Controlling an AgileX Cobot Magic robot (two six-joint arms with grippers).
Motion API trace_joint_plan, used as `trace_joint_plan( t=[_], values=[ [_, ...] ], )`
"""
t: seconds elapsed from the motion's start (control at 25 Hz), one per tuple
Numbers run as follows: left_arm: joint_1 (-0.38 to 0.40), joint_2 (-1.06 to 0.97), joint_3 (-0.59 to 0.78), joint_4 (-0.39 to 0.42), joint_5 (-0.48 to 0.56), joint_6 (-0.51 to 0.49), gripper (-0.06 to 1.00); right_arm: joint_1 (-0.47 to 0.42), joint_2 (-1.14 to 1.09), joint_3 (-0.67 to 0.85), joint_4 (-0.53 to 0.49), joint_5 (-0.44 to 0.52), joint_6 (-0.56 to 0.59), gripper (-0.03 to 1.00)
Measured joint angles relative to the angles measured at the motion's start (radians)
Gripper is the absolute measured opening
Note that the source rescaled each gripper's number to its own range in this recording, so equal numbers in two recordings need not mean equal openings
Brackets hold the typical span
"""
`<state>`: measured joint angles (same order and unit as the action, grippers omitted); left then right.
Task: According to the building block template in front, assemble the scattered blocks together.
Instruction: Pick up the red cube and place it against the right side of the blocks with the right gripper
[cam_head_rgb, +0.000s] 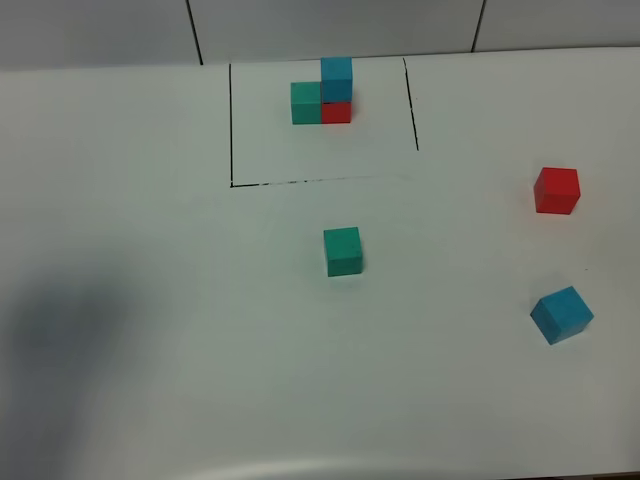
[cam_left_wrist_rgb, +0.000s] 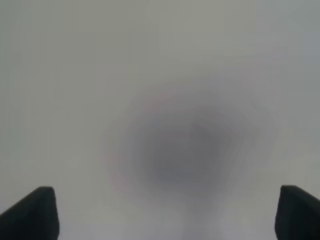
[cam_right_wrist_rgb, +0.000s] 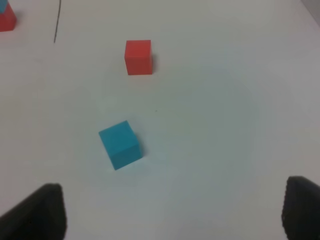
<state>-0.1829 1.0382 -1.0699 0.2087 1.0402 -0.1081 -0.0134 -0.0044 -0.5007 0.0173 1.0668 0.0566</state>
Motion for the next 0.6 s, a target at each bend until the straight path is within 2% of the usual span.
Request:
trace_joint_plan(
  t=[0.24, 0.6],
  values=[
    [0.0, -0.215, 0.096, -0.011, -0.005, -0.043, 1.0, 0.0, 0.0, 0.0, 0.0, 0.0, 0.0, 0.88],
    [0.0, -0.486, 0.284, -0.127, -0.028, -0.007, 1.0, 0.0, 0.0, 0.0, 0.0, 0.0, 0.0, 0.88]
  ],
)
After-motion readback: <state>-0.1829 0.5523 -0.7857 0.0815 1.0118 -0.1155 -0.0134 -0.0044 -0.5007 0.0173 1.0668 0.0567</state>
